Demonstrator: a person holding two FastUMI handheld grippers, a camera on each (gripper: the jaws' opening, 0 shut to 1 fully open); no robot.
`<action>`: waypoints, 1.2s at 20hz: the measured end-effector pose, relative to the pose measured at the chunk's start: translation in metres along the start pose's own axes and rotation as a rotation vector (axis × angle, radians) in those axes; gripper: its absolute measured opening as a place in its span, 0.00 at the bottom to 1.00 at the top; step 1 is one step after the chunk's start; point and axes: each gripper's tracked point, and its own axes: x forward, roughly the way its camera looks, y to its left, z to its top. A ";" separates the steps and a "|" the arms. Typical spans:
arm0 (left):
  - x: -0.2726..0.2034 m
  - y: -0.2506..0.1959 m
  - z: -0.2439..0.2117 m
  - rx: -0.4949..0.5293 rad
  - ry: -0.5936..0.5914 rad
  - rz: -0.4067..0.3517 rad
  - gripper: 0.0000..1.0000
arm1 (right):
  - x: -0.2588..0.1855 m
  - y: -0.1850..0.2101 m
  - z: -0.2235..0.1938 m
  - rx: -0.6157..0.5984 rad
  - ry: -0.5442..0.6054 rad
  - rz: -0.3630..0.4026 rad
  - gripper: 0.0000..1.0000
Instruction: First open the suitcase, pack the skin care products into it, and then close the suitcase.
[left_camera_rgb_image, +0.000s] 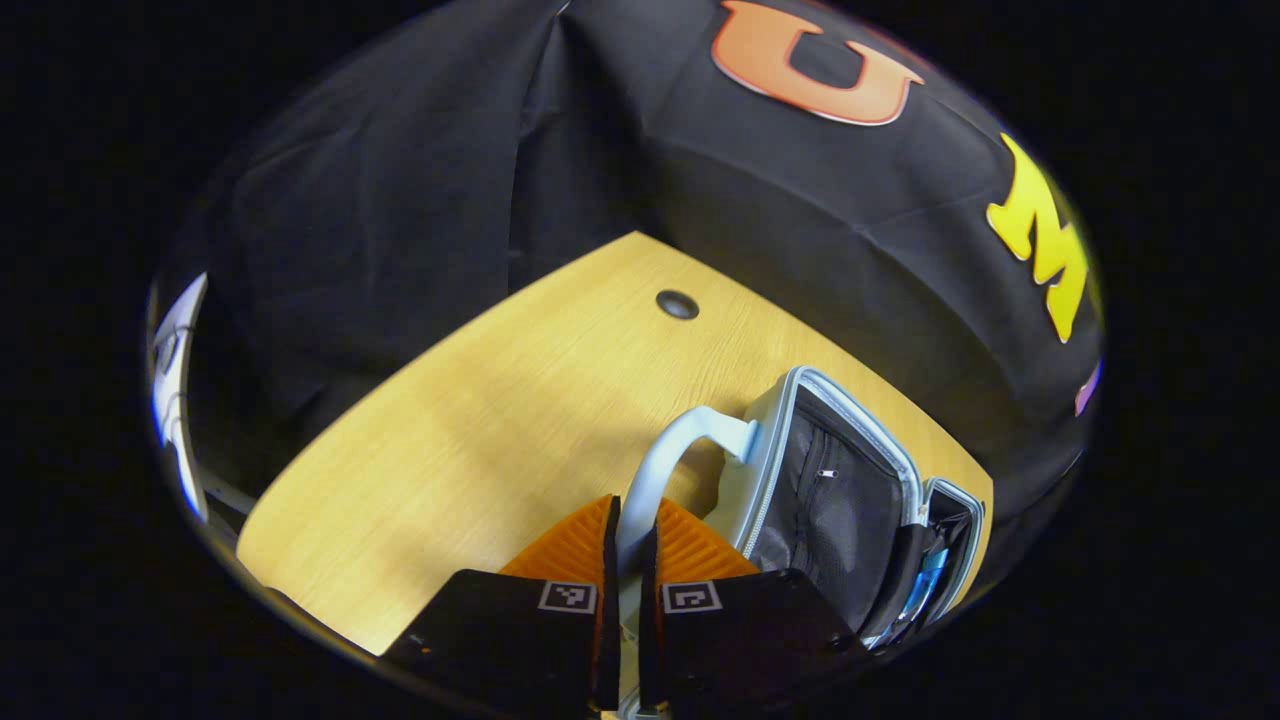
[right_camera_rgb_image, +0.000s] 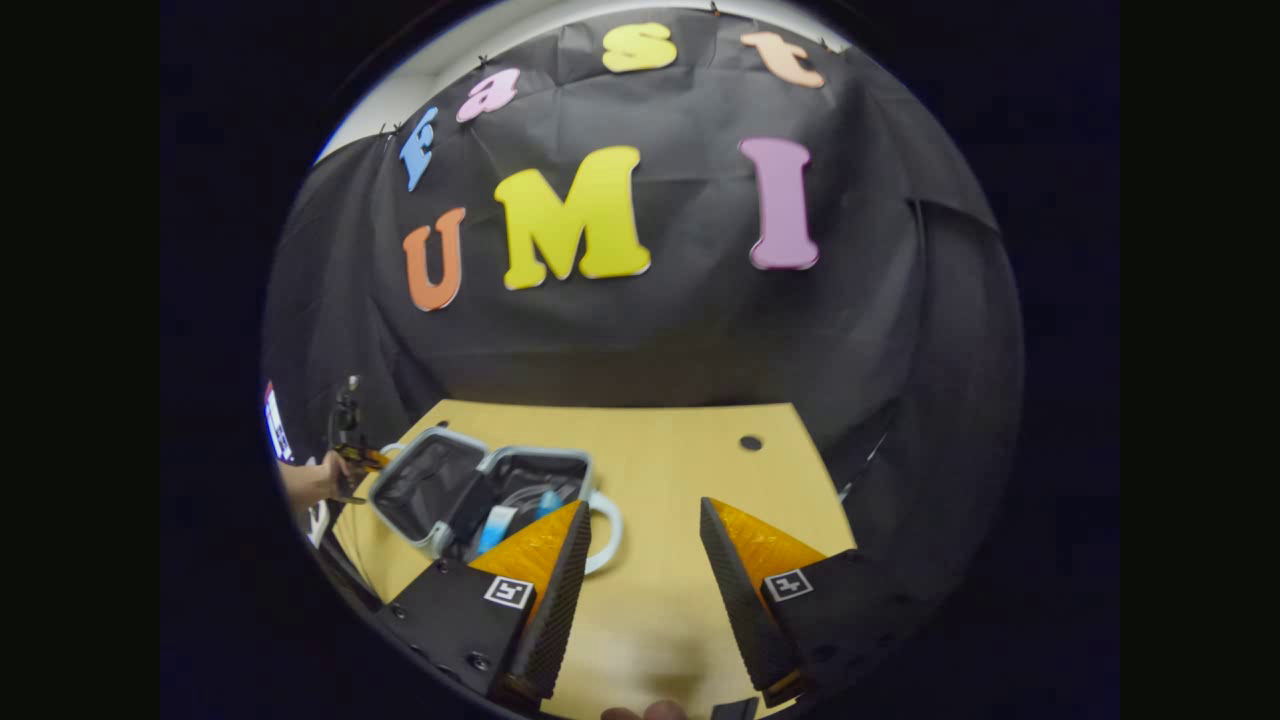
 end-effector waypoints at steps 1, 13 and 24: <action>-0.014 -0.010 0.012 0.015 -0.038 -0.002 0.10 | -0.003 -0.012 0.007 0.000 -0.032 -0.032 0.66; -0.185 -0.234 0.047 0.284 -0.414 -0.134 0.08 | -0.037 -0.118 0.010 0.095 -0.123 -0.154 0.66; -0.168 -0.447 -0.112 0.662 -0.403 -0.391 0.08 | -0.080 -0.197 -0.002 0.066 -0.129 -0.338 0.68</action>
